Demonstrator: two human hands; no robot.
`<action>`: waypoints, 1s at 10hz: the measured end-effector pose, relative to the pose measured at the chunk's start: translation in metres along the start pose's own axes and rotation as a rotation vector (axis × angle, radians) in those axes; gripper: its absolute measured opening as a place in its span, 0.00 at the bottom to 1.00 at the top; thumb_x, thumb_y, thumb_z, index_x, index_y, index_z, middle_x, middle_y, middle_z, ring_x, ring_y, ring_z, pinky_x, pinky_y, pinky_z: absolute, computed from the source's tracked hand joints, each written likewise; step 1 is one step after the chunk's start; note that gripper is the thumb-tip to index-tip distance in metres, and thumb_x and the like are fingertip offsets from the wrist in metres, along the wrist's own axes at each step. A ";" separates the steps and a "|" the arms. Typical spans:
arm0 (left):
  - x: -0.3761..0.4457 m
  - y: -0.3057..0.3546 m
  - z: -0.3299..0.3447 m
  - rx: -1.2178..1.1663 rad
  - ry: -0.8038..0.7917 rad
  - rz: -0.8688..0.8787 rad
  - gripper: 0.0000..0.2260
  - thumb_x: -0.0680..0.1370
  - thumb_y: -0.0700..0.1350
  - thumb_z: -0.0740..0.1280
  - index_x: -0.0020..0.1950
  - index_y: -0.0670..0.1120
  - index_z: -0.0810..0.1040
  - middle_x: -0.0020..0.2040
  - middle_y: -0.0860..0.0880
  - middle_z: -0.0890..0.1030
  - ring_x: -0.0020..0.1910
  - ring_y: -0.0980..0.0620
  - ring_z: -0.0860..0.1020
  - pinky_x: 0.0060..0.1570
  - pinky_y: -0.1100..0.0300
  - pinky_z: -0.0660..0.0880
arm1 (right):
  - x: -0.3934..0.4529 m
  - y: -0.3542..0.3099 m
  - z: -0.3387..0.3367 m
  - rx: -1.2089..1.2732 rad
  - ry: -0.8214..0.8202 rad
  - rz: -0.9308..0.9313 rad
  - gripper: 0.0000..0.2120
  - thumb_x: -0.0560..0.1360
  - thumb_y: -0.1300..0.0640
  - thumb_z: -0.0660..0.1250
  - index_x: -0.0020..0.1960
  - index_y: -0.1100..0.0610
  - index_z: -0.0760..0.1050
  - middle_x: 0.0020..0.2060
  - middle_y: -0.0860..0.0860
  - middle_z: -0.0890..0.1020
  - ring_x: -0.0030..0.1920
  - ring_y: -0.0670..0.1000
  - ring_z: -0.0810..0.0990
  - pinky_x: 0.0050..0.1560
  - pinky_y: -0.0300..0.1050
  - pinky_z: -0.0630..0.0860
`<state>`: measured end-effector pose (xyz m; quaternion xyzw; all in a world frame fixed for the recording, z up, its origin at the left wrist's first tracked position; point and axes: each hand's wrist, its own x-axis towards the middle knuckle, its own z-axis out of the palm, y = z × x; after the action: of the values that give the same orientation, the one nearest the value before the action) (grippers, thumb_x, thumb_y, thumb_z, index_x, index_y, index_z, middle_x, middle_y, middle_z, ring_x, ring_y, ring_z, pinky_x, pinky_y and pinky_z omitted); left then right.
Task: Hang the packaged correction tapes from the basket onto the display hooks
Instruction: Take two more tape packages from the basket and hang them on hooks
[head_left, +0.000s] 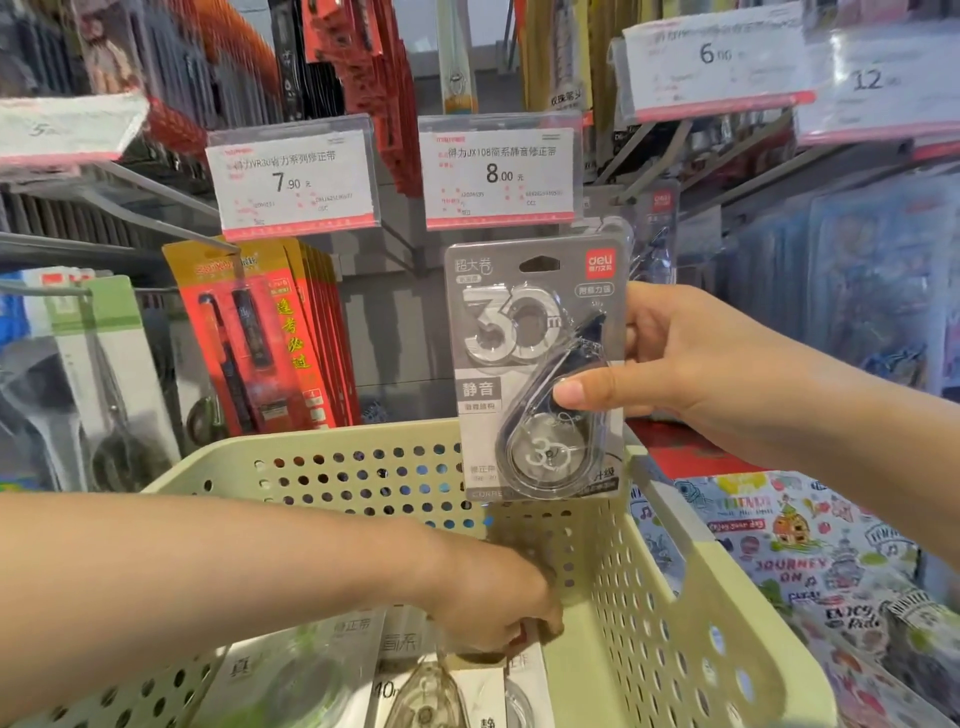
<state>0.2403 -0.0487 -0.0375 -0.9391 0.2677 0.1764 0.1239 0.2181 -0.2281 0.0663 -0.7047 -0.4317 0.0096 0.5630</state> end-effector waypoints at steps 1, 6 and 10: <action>0.002 -0.003 -0.003 0.001 0.026 -0.008 0.13 0.78 0.41 0.61 0.61 0.43 0.75 0.58 0.44 0.79 0.56 0.44 0.77 0.56 0.53 0.74 | 0.001 0.003 -0.002 0.006 0.015 0.037 0.24 0.62 0.63 0.71 0.57 0.55 0.77 0.50 0.50 0.86 0.49 0.48 0.85 0.47 0.37 0.80; -0.033 -0.017 -0.052 -0.355 0.196 0.079 0.11 0.78 0.44 0.65 0.60 0.47 0.73 0.38 0.54 0.75 0.33 0.62 0.72 0.34 0.74 0.68 | 0.001 -0.010 -0.010 0.004 0.136 0.035 0.26 0.60 0.59 0.71 0.59 0.52 0.77 0.52 0.48 0.85 0.54 0.49 0.84 0.58 0.55 0.77; -0.044 -0.025 -0.044 -0.704 0.264 0.084 0.11 0.75 0.35 0.66 0.56 0.43 0.74 0.44 0.48 0.76 0.42 0.55 0.74 0.43 0.70 0.72 | -0.003 -0.015 -0.008 -0.008 0.142 0.052 0.26 0.60 0.60 0.71 0.58 0.51 0.77 0.52 0.47 0.85 0.53 0.47 0.84 0.59 0.53 0.76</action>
<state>0.2313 -0.0221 0.0234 -0.9270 0.2426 0.1398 -0.2494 0.2114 -0.2363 0.0806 -0.7169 -0.3722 -0.0277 0.5889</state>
